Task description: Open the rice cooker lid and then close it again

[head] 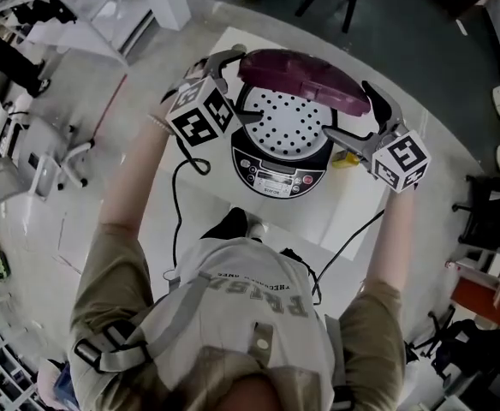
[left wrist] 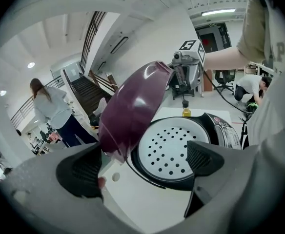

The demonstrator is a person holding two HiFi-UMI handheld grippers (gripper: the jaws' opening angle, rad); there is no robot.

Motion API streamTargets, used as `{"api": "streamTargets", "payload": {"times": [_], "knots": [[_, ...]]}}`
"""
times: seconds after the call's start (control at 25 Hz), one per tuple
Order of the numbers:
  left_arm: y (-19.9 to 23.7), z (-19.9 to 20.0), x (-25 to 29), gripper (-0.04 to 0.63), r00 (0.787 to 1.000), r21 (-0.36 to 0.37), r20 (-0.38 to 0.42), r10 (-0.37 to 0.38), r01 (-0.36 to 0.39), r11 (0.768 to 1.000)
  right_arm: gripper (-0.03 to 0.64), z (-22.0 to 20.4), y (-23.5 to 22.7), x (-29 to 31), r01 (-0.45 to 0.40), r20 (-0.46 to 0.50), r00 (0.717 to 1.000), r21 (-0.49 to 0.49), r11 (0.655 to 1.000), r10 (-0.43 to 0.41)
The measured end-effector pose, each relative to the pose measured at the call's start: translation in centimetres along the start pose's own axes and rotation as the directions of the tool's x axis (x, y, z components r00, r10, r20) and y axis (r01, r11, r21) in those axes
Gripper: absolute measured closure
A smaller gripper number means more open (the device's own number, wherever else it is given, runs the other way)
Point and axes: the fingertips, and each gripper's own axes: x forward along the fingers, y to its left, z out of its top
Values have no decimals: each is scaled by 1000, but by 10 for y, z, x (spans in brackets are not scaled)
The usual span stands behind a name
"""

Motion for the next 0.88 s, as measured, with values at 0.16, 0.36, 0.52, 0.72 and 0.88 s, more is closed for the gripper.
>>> {"api": "streamTargets", "payload": {"times": [0.16, 0.36, 0.52, 0.72, 0.88], "knots": [[-27, -16, -2, 30, 997, 42, -63, -34, 37, 998, 87, -20, 25, -4, -40, -80, 996, -46, 998, 37], [-59, -40, -3, 8, 983, 116, -168, -78, 99, 988, 86, -44, 54, -8, -134, -172, 978, -72, 988, 120], [-81, -61, -5, -2, 956, 202, -268, -120, 178, 963, 86, -65, 73, -11, -208, -258, 949, -83, 975, 181], [-96, -81, -8, -3, 916, 273, -371, -156, 268, 924, 83, -81, 87, -13, -274, -330, 915, -81, 958, 234], [-102, -88, -7, -4, 902, 294, -400, -160, 292, 910, 83, -89, 93, -14, -310, -368, 893, -84, 947, 259]]}}
